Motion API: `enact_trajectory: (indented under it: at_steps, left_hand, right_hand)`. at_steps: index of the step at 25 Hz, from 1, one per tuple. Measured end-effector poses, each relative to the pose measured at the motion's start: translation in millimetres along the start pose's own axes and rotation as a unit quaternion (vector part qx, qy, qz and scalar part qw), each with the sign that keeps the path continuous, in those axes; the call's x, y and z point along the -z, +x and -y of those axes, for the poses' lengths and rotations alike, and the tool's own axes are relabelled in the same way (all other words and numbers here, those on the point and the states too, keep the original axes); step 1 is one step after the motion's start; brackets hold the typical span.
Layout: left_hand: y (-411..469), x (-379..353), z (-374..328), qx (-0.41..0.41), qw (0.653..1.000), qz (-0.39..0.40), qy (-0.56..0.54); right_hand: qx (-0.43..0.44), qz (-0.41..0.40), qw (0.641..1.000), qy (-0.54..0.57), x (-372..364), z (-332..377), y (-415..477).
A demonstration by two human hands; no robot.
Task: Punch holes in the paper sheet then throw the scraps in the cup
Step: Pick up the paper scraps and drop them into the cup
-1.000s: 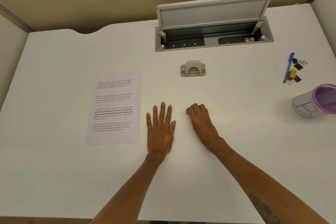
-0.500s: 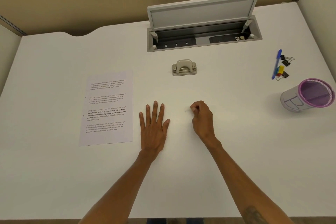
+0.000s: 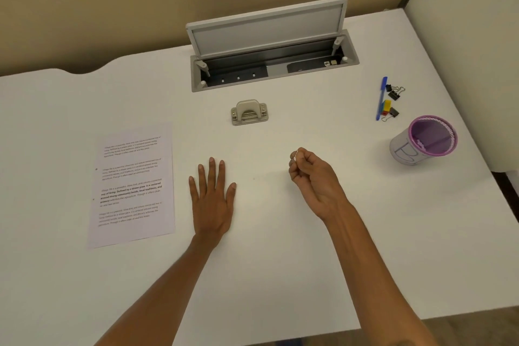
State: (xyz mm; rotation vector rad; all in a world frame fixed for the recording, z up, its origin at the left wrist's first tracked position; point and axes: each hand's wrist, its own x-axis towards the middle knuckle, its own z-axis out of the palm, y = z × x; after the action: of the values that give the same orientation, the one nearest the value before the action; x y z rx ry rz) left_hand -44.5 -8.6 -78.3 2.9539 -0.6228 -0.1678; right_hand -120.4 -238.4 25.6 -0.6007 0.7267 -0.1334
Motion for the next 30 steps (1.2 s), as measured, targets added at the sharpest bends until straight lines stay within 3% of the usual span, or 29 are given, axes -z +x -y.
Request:
enact_trajectory:
  at_steps: [5,8,12,14,16,21,27,30]
  left_hand:
    - [2.1,2.1,-6.5,-0.027,1.000,0.010,-0.009]
    - [3.2,4.0,-5.1,-0.033,0.999,0.004,-0.031]
    - [9.0,6.6,-20.1,0.029,0.993,-0.032,-0.110]
    - [10.0,5.6,-28.1,0.050,0.992,-0.036,-0.109]
    - [8.9,2.9,-32.6,0.040,0.994,-0.031,-0.093]
    - [9.3,2.5,-33.1,0.015,0.998,-0.013,-0.057]
    - [8.4,1.8,-31.8,0.014,0.999,-0.007,-0.034]
    - [8.0,0.9,-31.7,0.016,0.999,-0.009,-0.033]
  right_hand:
    - [0.024,-0.018,0.994,0.105,22.8,45.0,-13.3]
    - [0.081,-0.061,0.985,0.138,45.3,81.4,-19.1]
    - [0.214,-0.216,0.952,-0.034,76.8,133.7,-26.3]
    - [0.245,-0.320,0.893,-0.201,95.8,150.0,-27.7]
    - [0.277,-0.370,0.828,-0.317,111.2,160.4,-24.8]
    - [0.312,-0.409,0.735,-0.442,125.1,173.6,-12.2]
    - [0.305,-0.412,0.681,-0.523,128.4,179.7,-9.1]
    - [0.307,-0.422,0.676,-0.519,122.3,174.1,-8.6]
